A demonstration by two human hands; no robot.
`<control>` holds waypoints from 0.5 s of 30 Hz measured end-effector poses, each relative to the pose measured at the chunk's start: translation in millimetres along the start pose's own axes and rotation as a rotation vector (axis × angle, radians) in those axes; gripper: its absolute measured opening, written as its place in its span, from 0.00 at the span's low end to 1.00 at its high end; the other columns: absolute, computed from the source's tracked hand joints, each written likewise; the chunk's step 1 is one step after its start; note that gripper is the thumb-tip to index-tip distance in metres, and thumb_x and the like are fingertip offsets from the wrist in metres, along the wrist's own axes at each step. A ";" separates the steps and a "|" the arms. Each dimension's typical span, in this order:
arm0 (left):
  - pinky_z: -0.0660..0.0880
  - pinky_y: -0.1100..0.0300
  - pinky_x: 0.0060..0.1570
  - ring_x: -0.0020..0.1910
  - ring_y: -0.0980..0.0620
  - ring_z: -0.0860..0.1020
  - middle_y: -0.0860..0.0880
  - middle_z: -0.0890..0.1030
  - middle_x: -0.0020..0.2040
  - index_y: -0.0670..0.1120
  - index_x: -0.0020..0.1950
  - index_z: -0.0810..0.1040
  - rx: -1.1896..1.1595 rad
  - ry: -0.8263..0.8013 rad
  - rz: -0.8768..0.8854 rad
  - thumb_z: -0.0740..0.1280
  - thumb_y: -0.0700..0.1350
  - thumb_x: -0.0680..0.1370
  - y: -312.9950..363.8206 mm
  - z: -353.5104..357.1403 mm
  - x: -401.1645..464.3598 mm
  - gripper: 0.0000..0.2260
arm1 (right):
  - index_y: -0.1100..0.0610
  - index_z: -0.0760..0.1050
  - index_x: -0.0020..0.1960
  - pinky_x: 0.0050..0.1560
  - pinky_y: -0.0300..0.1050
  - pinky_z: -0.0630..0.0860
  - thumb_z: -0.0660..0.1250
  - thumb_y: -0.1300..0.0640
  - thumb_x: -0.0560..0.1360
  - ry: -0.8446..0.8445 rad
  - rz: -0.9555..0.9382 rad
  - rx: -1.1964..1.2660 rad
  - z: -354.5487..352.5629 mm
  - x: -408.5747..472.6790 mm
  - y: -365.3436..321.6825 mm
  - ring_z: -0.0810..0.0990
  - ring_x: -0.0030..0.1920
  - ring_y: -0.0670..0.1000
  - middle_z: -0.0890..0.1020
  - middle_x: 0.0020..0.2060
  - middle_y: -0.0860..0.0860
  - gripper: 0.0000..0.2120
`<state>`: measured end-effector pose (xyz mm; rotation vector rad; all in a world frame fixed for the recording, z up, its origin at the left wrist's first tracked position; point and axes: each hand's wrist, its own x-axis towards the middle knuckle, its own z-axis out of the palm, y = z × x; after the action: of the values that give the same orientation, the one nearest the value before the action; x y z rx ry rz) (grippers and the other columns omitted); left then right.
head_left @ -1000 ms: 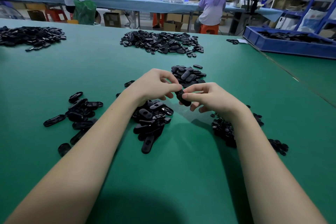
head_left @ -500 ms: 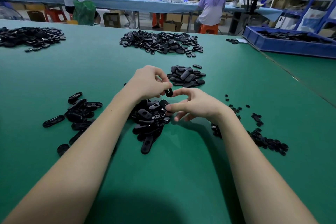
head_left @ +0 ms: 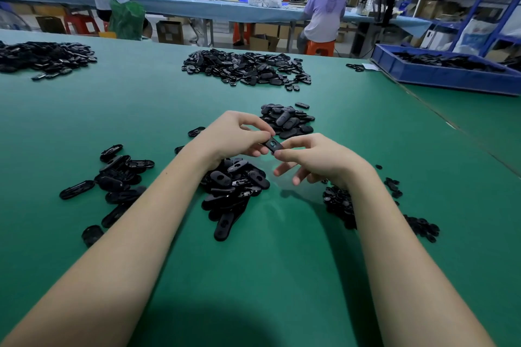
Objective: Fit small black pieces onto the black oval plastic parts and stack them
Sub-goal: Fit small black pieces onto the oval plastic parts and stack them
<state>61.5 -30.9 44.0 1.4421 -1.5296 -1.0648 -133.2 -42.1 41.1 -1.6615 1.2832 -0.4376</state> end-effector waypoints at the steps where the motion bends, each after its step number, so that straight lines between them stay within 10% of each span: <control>1: 0.81 0.61 0.47 0.42 0.49 0.84 0.41 0.86 0.42 0.46 0.47 0.86 -0.034 -0.018 -0.002 0.69 0.39 0.80 -0.4 2.1 -0.2 0.06 | 0.50 0.80 0.54 0.24 0.34 0.65 0.69 0.50 0.81 0.027 -0.010 -0.007 -1.6 0.7 1.6 0.79 0.29 0.46 0.89 0.42 0.49 0.06; 11: 0.79 0.65 0.40 0.40 0.52 0.84 0.42 0.84 0.44 0.44 0.45 0.83 -0.173 -0.077 -0.053 0.69 0.36 0.78 -4.4 30.9 1.0 0.05 | 0.50 0.84 0.45 0.33 0.36 0.72 0.73 0.49 0.76 0.181 0.132 -0.371 -42.0 -17.1 13.3 0.80 0.28 0.40 0.87 0.37 0.42 0.05; 15: 0.78 0.65 0.40 0.41 0.53 0.82 0.44 0.86 0.45 0.47 0.44 0.83 -0.103 -0.045 -0.066 0.71 0.38 0.77 -9.0 40.9 1.7 0.05 | 0.45 0.85 0.38 0.56 0.46 0.80 0.79 0.49 0.68 0.279 0.274 -0.529 -48.0 -16.9 21.8 0.83 0.49 0.50 0.86 0.46 0.46 0.03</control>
<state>26.5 -29.9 20.9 1.4152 -1.4453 -1.2056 -187.4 -49.1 50.2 -1.8533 1.9311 -0.1700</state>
